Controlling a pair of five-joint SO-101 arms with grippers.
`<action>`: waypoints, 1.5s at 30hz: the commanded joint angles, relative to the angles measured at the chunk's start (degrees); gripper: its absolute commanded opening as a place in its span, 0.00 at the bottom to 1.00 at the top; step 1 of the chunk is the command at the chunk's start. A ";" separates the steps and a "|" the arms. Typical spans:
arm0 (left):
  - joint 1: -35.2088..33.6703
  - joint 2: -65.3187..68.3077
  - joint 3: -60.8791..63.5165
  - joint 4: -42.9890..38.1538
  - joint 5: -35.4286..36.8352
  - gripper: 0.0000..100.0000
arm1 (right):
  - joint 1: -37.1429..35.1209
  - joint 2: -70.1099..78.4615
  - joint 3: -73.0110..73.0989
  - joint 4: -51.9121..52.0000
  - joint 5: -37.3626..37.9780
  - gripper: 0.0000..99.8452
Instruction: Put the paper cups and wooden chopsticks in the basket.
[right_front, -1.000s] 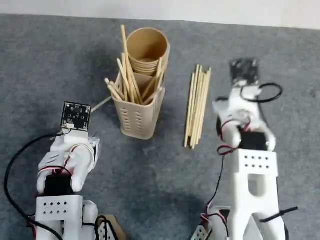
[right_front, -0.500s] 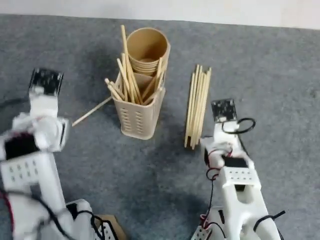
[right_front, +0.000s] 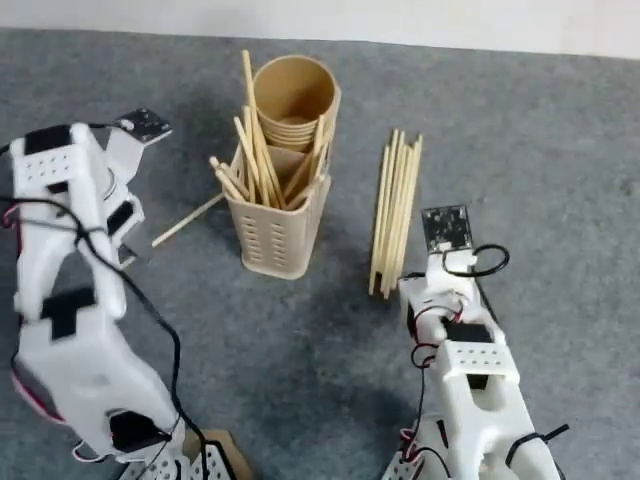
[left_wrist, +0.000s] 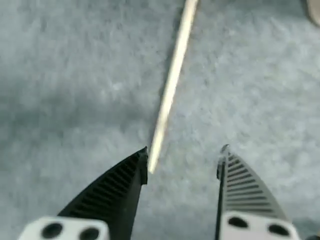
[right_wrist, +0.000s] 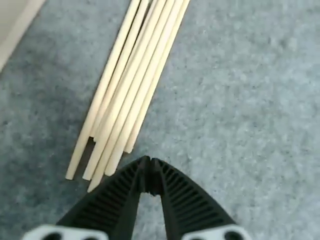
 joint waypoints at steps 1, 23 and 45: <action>2.77 10.95 -12.70 4.57 -3.43 0.25 | -0.13 -1.10 -0.40 -0.84 -0.62 0.01; 4.97 30.81 -33.36 6.51 -4.04 0.04 | -0.31 -1.10 -0.40 -0.84 -0.62 0.01; 3.91 11.03 -56.22 13.10 23.21 0.00 | -0.40 -1.10 -0.31 -0.92 -0.62 0.01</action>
